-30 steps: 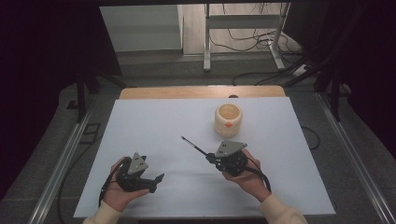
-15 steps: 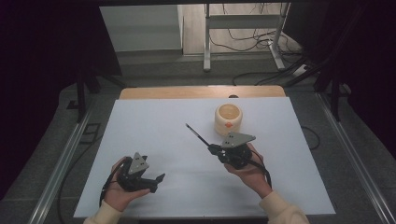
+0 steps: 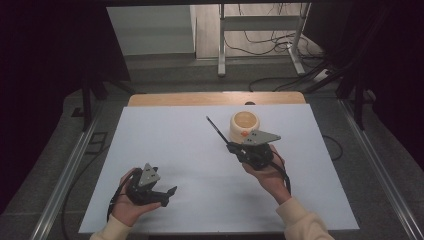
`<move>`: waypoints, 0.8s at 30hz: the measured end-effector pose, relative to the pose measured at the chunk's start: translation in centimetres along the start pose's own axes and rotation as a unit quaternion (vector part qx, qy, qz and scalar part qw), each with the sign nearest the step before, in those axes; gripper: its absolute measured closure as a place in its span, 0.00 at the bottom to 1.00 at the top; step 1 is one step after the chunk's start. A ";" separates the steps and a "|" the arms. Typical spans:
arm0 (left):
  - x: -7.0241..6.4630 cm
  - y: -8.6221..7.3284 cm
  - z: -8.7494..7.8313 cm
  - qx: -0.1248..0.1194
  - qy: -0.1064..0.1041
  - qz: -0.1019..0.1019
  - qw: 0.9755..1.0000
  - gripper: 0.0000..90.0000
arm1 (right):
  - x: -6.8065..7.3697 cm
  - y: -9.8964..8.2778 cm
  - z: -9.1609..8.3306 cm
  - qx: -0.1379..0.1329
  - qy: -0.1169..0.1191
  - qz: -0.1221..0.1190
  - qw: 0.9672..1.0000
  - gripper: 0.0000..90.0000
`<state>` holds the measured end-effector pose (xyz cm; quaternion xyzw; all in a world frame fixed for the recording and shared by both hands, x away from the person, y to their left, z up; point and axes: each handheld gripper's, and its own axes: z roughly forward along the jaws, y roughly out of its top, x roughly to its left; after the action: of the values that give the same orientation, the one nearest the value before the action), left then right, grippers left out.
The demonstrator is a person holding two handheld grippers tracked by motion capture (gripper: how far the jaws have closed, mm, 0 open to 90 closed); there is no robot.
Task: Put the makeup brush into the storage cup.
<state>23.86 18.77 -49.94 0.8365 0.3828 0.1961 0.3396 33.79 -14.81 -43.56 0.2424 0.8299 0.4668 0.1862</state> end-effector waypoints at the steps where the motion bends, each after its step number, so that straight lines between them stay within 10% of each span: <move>1: 0.0 0.0 0.0 0.000 0.000 -0.001 1.000 0.11 | -0.1 0.1 0.0 -0.002 -0.001 0.002 1.000 0.93; 24: 0.0 0.1 -0.1 -0.005 0.004 0.001 1.000 0.11 | -2.3 0.9 1.2 -0.025 -0.019 0.035 0.999 0.93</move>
<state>23.81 18.75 -49.86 0.8346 0.3822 0.2014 0.3417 36.55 -14.94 -43.15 0.2753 0.8053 0.4888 0.1915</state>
